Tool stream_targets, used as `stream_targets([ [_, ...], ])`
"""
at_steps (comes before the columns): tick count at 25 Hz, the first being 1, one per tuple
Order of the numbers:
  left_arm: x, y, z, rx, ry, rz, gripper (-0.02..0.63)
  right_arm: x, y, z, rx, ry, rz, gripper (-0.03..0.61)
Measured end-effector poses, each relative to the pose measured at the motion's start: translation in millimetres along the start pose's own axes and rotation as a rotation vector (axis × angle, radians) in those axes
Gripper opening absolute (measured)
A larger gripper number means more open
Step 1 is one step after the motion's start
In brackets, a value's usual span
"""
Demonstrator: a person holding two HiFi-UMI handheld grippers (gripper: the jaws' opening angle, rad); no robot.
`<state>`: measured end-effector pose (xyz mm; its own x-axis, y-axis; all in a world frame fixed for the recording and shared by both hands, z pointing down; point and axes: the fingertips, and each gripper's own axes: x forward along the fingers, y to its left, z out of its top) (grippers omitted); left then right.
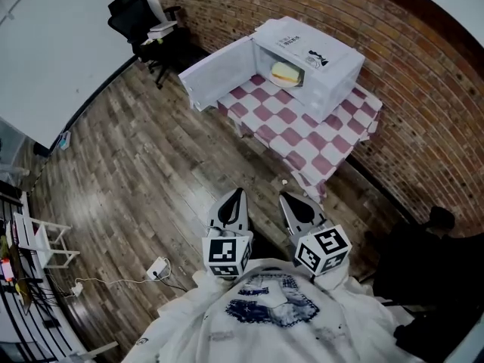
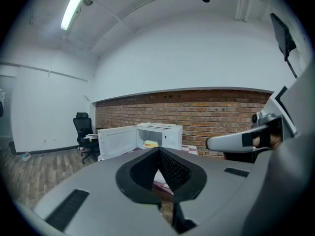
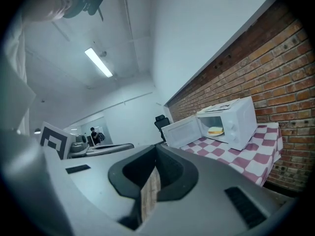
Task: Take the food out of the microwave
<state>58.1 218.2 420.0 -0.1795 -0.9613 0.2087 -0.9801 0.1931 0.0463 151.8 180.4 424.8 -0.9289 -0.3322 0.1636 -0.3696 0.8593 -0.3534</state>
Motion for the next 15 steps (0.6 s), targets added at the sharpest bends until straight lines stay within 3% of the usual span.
stream_targets([
  [15,118.7,136.4,32.8,-0.012,0.017,-0.056,0.009,169.8,-16.2,35.6,0.015,0.021,-0.059,0.014],
])
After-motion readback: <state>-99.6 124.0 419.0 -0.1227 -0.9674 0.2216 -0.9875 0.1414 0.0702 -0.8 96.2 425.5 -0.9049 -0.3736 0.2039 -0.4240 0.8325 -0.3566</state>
